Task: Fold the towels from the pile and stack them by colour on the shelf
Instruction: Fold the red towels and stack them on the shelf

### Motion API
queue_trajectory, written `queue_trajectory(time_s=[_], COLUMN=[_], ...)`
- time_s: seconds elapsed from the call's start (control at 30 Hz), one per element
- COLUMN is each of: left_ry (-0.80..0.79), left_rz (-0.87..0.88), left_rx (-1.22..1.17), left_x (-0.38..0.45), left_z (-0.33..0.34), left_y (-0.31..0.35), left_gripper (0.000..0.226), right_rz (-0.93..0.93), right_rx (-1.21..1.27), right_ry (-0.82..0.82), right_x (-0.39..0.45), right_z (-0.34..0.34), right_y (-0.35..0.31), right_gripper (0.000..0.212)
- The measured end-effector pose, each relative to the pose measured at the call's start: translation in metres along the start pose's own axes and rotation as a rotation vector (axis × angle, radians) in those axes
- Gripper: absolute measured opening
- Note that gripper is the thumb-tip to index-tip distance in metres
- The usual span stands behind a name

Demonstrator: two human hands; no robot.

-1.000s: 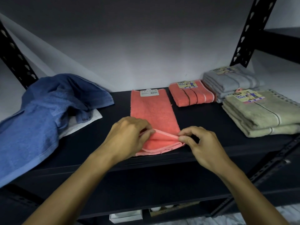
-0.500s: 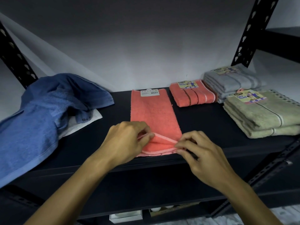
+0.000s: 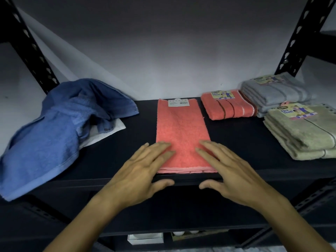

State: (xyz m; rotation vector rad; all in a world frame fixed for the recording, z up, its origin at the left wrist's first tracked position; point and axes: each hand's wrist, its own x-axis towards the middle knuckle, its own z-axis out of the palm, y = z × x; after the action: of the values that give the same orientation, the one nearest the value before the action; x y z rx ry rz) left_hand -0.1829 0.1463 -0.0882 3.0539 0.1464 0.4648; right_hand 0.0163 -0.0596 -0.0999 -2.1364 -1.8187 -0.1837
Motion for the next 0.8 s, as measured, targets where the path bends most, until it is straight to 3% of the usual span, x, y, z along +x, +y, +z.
queue_trajectory(time_s=[0.1, 0.23, 0.37, 0.53, 0.63, 0.7, 0.8], left_ry=[0.056, 0.266, 0.34, 0.358, 0.409, 0.399, 0.374], left_rz=[0.022, 0.061, 0.069, -0.318, -0.514, -0.609, -0.722], left_rx=[0.016, -0.033, -0.12, -0.708, -0.957, -1.023, -0.875], left_x=[-0.003, -0.014, -0.023, -0.005, 0.032, 0.061, 0.103], left_z=[0.017, 0.033, 0.028, -0.009, -0.029, -0.034, -0.031], left_y=[0.003, 0.011, 0.017, 0.023, 0.015, 0.002, -0.024], left_gripper=[0.058, 0.039, 0.037, 0.022, 0.012, 0.007, 0.016], right_rz=[-0.051, -0.094, -0.092, 0.122, 0.313, 0.439, 0.626], right_rx=[-0.02, 0.031, 0.143, 0.646, 0.923, 1.035, 1.119], right_ry=[-0.015, 0.132, 0.243, 0.274, 0.278, 0.295, 0.254], right_x=[0.002, -0.006, -0.013, 0.005, 0.039, 0.067, 0.113], right_z=[0.009, 0.018, 0.015, -0.016, -0.038, -0.043, -0.042], right_y=[0.004, 0.0, -0.006, -0.016, -0.017, -0.011, 0.006], right_gripper=[0.072, 0.069, 0.063, 0.025, 0.019, 0.019, 0.012])
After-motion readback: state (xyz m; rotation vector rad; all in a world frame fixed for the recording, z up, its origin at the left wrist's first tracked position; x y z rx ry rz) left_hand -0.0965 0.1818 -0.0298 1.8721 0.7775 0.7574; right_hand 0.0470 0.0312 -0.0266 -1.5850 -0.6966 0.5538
